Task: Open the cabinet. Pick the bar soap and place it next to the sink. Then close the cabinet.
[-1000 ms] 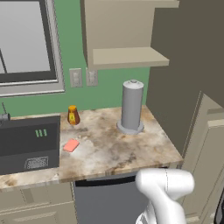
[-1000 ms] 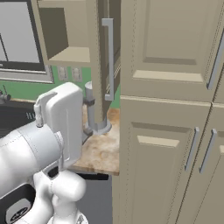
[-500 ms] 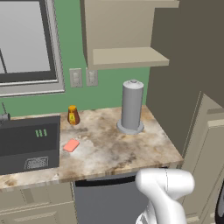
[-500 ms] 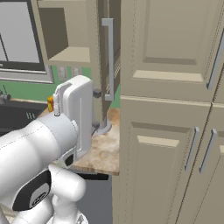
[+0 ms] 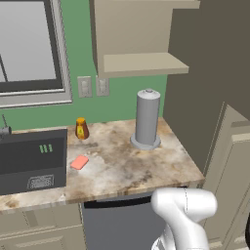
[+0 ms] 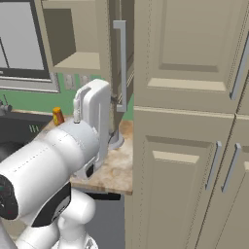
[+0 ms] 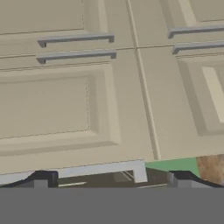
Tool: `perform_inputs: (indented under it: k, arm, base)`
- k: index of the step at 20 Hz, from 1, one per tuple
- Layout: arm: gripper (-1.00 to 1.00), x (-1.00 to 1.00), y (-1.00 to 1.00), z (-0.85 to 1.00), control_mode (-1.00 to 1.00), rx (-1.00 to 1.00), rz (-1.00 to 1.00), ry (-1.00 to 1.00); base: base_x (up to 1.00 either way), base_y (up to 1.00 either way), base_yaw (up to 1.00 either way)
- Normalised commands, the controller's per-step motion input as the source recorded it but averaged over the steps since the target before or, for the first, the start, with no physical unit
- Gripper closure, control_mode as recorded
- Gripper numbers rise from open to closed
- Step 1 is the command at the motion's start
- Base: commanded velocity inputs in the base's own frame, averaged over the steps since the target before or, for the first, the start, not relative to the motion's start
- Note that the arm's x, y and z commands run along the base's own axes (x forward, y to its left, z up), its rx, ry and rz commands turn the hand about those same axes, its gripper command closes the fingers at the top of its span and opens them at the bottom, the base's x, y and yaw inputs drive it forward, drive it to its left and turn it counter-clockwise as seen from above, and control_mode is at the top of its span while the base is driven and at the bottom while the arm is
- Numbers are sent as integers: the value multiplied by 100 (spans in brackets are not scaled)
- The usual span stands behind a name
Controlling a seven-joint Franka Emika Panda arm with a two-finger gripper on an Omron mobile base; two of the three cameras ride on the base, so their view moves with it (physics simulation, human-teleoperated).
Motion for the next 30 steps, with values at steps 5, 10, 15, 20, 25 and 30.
perform_inputs:
  k: [5, 10, 15, 20, 25, 30]
  arm:
    - [-100, 28, -4, -2, -100, 0, 5, 0]
    - [-100, 30, -13, -7, -100, 0, 4, 0]
    - [-100, 27, -21, -9, -100, 0, 7, 0]
    - [-100, 25, -19, -12, -100, 0, 9, 0]
    - [-100, 17, -4, -16, -100, -4, 7, 0]
    - [-100, 18, 0, -8, -100, -5, 3, 0]
  base:
    - [0, 0, 0]
    - [0, 0, 0]
    - [0, 0, 0]
    - [0, 0, 0]
    - [0, 0, 0]
    - [0, 0, 0]
